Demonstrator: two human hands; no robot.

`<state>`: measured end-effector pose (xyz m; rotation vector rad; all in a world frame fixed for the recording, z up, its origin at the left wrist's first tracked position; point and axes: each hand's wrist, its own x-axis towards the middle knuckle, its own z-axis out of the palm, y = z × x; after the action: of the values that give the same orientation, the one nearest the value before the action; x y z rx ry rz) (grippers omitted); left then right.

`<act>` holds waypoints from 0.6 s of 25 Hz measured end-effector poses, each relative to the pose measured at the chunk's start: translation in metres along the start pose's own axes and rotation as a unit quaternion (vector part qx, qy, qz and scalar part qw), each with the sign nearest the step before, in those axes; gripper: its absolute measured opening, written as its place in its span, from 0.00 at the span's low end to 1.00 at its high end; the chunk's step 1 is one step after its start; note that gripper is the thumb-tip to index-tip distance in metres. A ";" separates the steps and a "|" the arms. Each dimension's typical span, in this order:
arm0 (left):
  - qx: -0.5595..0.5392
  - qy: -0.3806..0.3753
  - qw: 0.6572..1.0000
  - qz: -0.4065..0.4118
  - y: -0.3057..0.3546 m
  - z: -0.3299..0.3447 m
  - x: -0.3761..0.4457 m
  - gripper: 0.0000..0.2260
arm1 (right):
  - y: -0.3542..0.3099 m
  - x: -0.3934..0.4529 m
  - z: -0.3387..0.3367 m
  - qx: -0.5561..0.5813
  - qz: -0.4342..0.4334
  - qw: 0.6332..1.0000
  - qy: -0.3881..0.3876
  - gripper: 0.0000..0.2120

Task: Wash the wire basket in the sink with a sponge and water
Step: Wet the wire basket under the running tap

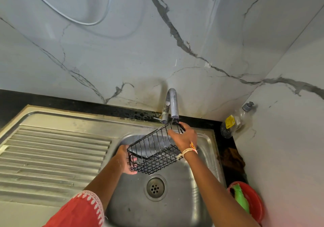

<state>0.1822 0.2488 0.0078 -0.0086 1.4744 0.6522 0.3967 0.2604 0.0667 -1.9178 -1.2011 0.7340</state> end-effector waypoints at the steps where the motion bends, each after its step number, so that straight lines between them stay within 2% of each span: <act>1: 0.005 -0.007 1.000 -0.001 -0.001 -0.001 0.000 0.26 | -0.006 0.003 0.001 0.003 0.003 1.000 -0.005 0.36; 3: 0.012 -0.021 1.000 0.010 -0.002 -0.002 -0.003 0.24 | -0.012 0.013 0.002 0.022 0.017 1.000 -0.006 0.34; 6: 0.016 -0.034 0.998 0.054 0.005 -0.002 -0.005 0.22 | -0.006 0.033 -0.007 0.078 0.061 0.995 0.013 0.22; 8: 0.028 -0.052 0.994 0.094 0.014 -0.001 -0.009 0.19 | 0.007 0.039 -0.019 0.130 0.112 0.985 0.029 0.23; 12: 0.084 -0.059 0.979 0.177 0.030 0.016 -0.021 0.15 | 0.038 0.027 -0.033 0.238 0.193 0.950 0.061 0.11; 15: 0.092 -0.060 0.971 0.214 0.037 0.036 -0.030 0.10 | 0.063 0.009 -0.036 0.294 0.269 0.914 0.070 0.14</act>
<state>0.2016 0.2814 0.0539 0.4975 1.4239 0.8435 0.4594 0.2407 0.0337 -1.7316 -0.2801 1.0753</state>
